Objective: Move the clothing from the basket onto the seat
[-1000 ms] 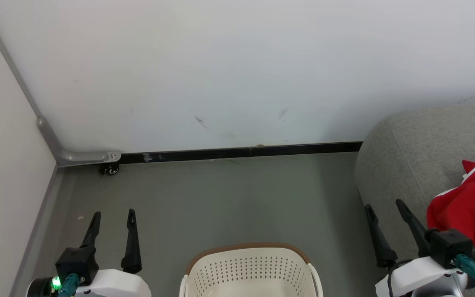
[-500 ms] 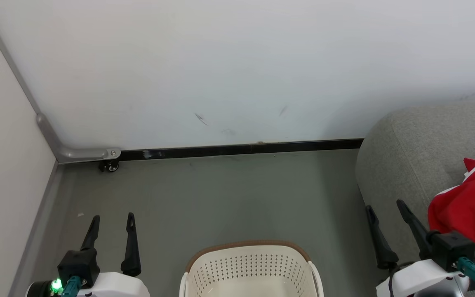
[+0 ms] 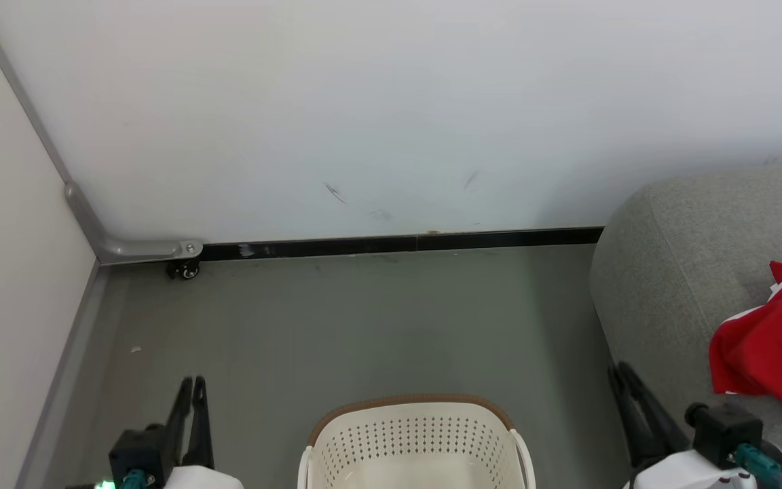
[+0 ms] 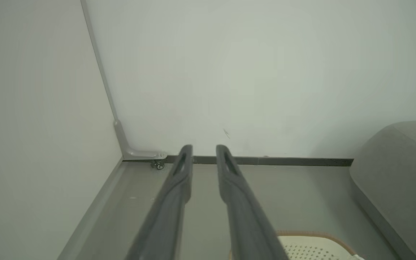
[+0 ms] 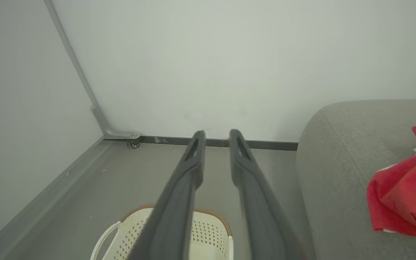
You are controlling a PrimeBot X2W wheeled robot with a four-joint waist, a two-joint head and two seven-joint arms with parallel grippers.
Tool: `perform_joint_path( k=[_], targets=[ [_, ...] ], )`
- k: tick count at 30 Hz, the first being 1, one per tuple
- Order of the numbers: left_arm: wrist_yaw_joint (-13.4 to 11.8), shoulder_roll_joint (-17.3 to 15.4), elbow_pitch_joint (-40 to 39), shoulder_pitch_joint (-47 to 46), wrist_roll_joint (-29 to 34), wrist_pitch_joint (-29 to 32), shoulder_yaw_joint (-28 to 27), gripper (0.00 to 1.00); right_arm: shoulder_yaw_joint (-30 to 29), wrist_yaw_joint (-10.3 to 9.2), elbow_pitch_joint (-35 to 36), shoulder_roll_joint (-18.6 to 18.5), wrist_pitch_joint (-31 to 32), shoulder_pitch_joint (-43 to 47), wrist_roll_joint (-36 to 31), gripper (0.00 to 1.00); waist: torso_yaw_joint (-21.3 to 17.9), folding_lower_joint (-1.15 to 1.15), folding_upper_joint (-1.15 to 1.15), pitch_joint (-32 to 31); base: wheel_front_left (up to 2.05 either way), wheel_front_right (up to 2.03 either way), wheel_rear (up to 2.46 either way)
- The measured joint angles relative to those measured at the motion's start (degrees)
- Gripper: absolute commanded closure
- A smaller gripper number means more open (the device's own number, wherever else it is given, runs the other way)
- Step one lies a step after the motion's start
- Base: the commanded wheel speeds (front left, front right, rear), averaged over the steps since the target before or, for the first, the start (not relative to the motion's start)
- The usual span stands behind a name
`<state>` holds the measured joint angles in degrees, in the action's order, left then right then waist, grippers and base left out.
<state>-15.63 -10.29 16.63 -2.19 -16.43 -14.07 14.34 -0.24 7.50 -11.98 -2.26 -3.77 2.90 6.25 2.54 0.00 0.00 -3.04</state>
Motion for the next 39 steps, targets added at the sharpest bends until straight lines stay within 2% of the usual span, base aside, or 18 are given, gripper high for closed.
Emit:
perform_joint_path(
  k=[8,15,23,29,39],
  targets=[
    [0.9,1.4,2.4,2.1,-1.8,1.0,-0.3,1.0,-0.6,0.0,-3.3,0.3,0.2,1.8,1.5,1.0,0.0,0.0,0.0,0.0,0.0,0.0,0.0],
    [2.1,1.8,2.8,1.9,-7.4,2.8,-2.3,1.0,-3.2,0.0,-5.1,0.4,2.0,-0.3,7.2,1.0,0.0,0.0,0.0,0.2,0.0,0.0,0.0],
    [4.1,2.3,2.8,1.9,-14.3,4.6,-3.7,1.0,-3.6,0.0,-5.6,0.4,3.8,-0.9,15.2,1.0,-0.3,0.06,0.0,0.4,0.0,0.0,0.0],
    [5.2,2.8,2.6,1.8,-18.8,5.9,-5.0,1.0,-4.4,0.0,-5.7,0.4,4.9,-1.3,20.2,1.0,-0.6,0.29,0.0,0.6,0.0,0.0,0.0],
    [8.0,3.6,2.0,1.7,-26.8,8.4,-7.2,1.0,-5.2,-0.01,-5.6,0.4,6.0,-2.1,29.7,1.0,-0.9,0.85,0.0,0.4,0.0,0.0,0.0]
  ],
)
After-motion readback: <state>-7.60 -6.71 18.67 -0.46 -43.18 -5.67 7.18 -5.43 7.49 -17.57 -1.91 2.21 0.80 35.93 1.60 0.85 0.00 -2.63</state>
